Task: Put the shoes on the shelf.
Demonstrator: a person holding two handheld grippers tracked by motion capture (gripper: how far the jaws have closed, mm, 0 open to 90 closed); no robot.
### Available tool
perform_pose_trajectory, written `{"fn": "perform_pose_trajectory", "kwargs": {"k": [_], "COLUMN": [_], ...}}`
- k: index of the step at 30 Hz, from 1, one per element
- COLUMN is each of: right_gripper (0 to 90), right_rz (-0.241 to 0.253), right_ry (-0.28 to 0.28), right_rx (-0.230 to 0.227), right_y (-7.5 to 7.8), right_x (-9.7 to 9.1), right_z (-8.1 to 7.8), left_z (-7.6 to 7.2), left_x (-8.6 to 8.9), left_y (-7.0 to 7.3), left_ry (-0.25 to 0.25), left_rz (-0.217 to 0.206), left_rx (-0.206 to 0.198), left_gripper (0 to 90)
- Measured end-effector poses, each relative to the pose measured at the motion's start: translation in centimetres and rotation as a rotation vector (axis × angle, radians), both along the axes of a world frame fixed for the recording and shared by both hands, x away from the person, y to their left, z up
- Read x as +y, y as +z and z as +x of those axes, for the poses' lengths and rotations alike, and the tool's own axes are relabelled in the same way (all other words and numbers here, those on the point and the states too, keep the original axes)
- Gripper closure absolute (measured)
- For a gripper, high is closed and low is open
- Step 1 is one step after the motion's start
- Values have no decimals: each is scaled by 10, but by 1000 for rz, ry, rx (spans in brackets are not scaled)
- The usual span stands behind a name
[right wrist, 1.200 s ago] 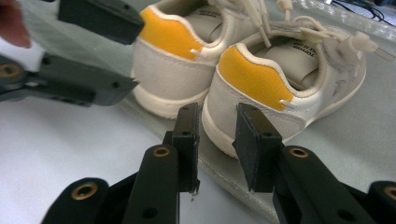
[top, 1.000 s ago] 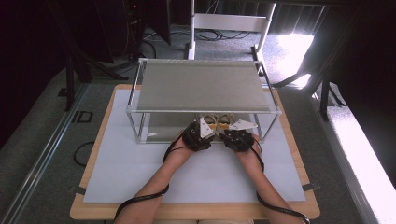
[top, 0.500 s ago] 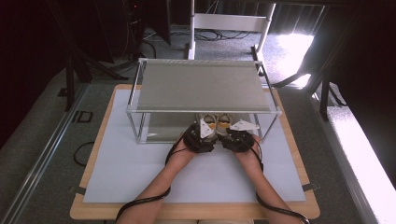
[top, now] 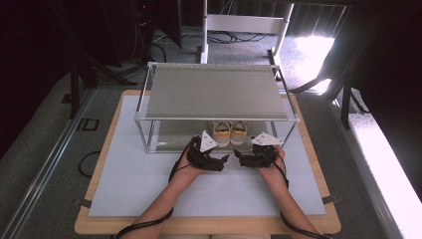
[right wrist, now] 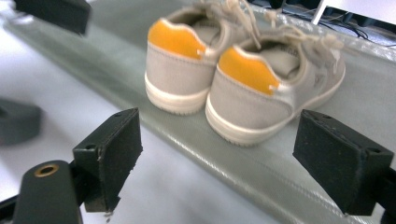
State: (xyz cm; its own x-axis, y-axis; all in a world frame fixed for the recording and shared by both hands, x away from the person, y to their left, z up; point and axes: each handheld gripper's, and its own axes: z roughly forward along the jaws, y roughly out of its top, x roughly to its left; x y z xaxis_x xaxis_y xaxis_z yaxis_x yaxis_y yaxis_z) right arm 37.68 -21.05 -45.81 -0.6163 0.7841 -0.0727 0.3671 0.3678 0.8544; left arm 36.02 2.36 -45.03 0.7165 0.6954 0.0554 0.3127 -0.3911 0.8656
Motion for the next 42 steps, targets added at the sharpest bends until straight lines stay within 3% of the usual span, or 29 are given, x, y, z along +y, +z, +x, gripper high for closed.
{"fn": "perform_pose_trajectory", "kwargs": {"k": [5, 16, 33, 42], "right_gripper": [147, 145, 131, 130], "right_rz": [15, 28, 48, 71], "right_ry": [-13, -17, -52, -123], "right_rx": [8, 8, 23, 25], "right_y": [-3, -6, -11, -14], "right_x": [-9, -25, -61, -92], "right_z": [-6, -24, -45, -58], "left_z": [-8, -21, -41, -52], "left_x": [12, 38, 80, 98], "left_y": [2, 0, -9, -13], "left_ry": [10, 51, 113, 164], "left_rz": [-44, -85, -59, -44], "left_rx": [8, -11, -20, -57], "left_gripper": [96, 96, 96, 96]}}
